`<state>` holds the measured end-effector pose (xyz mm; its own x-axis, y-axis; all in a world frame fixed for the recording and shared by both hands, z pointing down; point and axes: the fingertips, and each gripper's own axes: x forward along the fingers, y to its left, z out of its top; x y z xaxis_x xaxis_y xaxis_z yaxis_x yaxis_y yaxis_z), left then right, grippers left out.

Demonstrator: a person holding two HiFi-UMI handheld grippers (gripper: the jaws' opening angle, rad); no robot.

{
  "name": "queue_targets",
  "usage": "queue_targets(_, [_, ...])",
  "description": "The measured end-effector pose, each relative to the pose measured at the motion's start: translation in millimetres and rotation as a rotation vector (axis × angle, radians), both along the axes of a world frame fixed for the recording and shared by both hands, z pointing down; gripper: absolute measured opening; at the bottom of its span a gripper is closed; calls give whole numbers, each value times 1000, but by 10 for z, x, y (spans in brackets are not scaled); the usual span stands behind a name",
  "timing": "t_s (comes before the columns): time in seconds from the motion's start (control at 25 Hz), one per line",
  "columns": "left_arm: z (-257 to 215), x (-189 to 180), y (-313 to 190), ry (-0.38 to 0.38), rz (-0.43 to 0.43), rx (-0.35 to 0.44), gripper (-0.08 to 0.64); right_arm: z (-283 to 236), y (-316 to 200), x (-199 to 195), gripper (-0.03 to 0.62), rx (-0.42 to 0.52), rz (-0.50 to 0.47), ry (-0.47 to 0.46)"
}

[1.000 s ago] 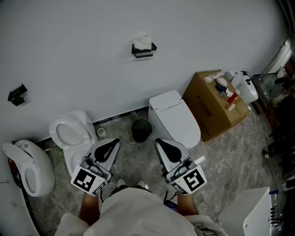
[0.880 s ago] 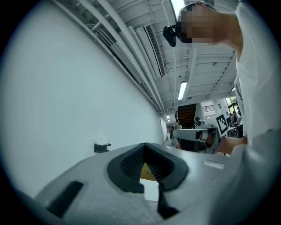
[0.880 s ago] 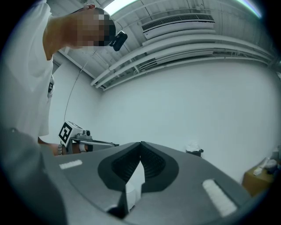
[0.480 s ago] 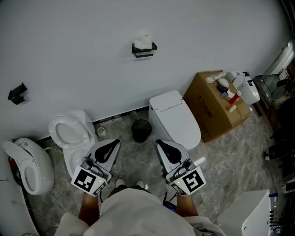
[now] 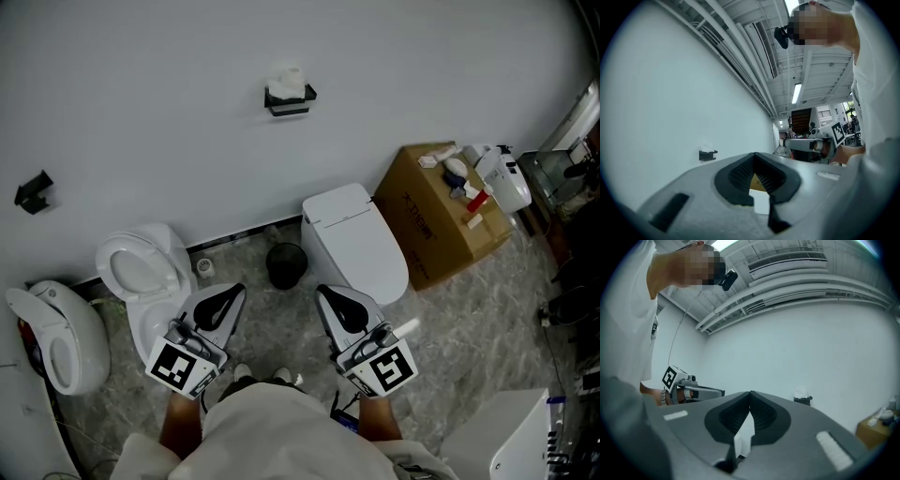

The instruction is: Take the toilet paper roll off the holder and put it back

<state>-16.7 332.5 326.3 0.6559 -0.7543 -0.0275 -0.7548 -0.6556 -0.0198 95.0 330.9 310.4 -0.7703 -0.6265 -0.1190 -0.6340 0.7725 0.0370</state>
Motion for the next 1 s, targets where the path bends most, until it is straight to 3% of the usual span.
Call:
queue_targets(0.56, [259, 142, -565, 7, -1, -36, 5, 222, -557, 245, 0, -33, 28, -4])
queue_targets(0.76, [365, -35, -1173, 19, 17, -41, 5, 310, -1112, 101, 0, -38, 57, 8])
queue_targets(1.0, [367, -397, -2287, 44, 74, -45, 5, 295, -2138, -334, 0, -46, 100, 34])
